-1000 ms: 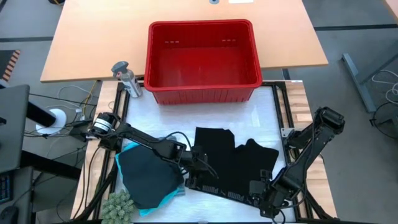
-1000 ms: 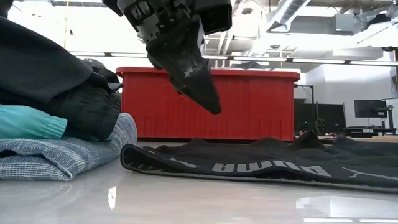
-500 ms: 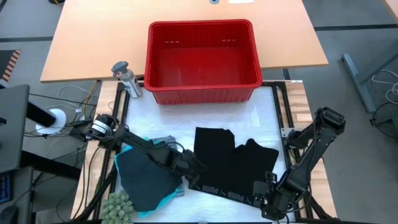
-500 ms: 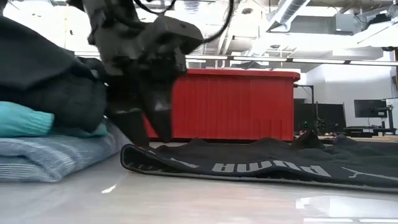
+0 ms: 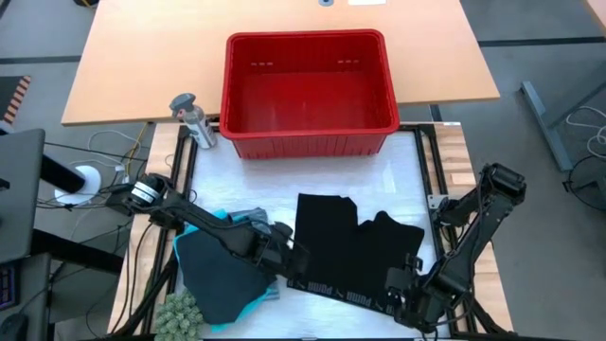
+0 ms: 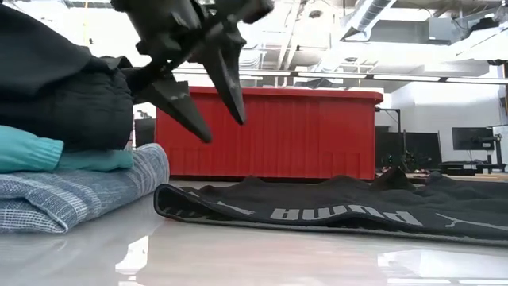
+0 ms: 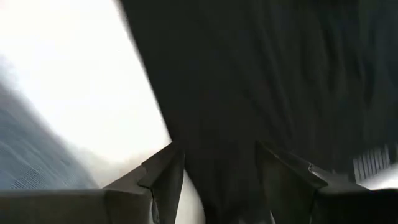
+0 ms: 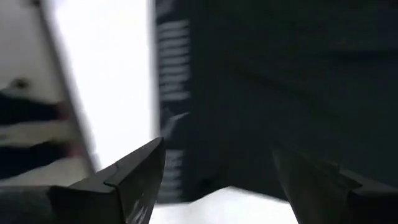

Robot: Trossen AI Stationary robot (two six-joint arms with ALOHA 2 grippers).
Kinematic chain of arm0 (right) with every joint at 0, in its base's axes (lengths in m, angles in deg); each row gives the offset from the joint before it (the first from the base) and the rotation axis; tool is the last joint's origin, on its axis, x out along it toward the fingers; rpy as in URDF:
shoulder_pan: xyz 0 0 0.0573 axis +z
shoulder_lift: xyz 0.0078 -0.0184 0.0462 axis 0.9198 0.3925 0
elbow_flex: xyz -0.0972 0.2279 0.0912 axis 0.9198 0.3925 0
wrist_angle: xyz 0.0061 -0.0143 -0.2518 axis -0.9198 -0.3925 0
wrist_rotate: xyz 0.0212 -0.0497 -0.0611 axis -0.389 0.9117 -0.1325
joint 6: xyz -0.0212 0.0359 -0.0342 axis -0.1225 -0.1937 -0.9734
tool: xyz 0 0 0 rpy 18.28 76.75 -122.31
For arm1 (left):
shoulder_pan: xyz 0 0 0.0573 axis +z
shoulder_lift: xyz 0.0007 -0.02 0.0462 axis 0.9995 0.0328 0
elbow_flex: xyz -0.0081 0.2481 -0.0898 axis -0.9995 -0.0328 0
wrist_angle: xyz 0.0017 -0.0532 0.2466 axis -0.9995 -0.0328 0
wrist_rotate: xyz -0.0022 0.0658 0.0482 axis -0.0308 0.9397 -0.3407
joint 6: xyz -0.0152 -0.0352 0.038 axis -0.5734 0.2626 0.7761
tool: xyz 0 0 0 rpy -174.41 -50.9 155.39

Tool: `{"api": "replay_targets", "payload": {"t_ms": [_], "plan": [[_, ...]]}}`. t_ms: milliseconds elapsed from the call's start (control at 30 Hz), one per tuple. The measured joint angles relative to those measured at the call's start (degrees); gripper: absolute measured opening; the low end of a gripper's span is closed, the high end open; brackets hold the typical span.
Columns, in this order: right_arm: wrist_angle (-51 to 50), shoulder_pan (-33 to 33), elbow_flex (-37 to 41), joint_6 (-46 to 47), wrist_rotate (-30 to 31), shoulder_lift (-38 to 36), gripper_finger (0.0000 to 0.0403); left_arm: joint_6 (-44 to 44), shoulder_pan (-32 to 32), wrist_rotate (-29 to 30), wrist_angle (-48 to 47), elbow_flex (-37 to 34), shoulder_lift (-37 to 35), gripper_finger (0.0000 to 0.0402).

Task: Fold Laundry from Bin
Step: Fold the black boxer from the red organizer bin

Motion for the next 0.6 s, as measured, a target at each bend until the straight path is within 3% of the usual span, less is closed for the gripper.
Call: {"api": "replay_targets", "payload": {"t_ms": [100, 233, 433, 600], "plan": [[-6.32, -2.09, 0.0, -0.01, 5.95, 0.0, 0.0321, -5.26, 2.51, 6.17, -1.82, 0.0, 0.02, 0.0183], [-13.75, -9.62, 0.02, -2.41, 8.38, 0.0, 0.032, -2.23, 6.24, 3.1, 4.22, -0.09, 0.07, 0.0183], [-4.18, -21.04, 0.04, -27.44, 8.53, 0.0, 0.0304, 4.66, 7.85, 1.17, 12.42, 3.08, -2.52, 0.0183], [7.29, -28.32, 0.07, -47.11, 1.97, 0.0, 0.0245, 13.01, 8.02, 5.78, 9.4, 10.04, -9.06, 0.0178]]}}
